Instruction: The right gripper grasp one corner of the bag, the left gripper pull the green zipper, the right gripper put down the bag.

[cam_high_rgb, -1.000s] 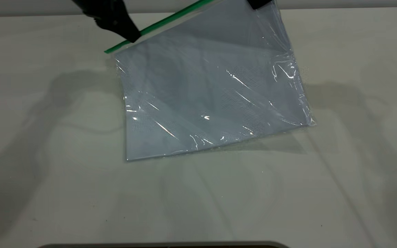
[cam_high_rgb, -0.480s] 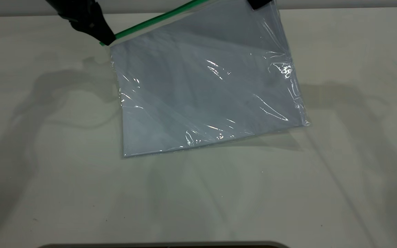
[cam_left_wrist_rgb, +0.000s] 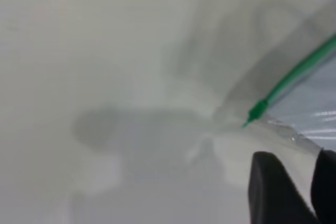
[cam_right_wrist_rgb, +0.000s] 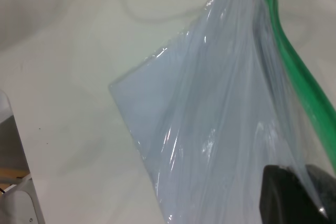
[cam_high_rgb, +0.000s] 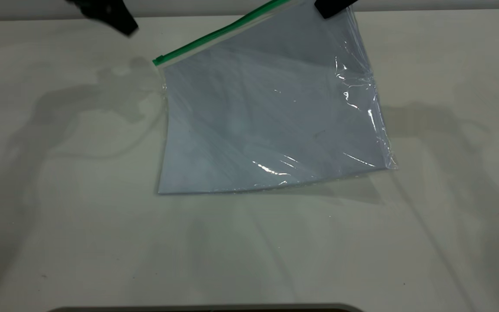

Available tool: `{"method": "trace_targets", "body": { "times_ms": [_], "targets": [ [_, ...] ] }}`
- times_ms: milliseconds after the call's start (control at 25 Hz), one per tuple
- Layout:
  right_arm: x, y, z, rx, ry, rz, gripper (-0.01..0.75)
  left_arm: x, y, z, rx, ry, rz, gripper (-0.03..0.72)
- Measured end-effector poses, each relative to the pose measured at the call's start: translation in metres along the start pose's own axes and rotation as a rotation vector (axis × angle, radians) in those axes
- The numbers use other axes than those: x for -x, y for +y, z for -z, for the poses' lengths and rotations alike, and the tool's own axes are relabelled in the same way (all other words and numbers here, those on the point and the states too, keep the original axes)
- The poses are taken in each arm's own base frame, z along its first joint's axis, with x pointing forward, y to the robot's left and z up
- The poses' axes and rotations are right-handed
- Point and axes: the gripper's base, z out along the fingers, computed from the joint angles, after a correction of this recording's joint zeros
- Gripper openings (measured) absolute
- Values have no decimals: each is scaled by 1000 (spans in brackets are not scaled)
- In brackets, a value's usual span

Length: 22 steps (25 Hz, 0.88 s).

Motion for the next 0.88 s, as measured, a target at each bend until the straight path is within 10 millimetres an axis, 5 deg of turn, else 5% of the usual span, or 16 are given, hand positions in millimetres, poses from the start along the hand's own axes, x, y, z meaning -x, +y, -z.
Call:
{"method": "trace_targets", "body": {
  "times_ms": [160,320,600,720,880],
  "targets": [
    [0,1,-1,1,1,1,40,22,-3,41,65,-54,20,407],
    [2,2,-9,-15,-6,-4,73,46,-16,88,102,-124,51,442],
    [9,8,-40,-144,11,52,358,75,-60,152,43,-169,26,443],
    [14,9,-21,-194,43,52,481,80,-75,180,31,-183,24,443],
    [35,33,38,-203,70,13,520,81,-100,232,60,-185,50,444]
  ]
}}
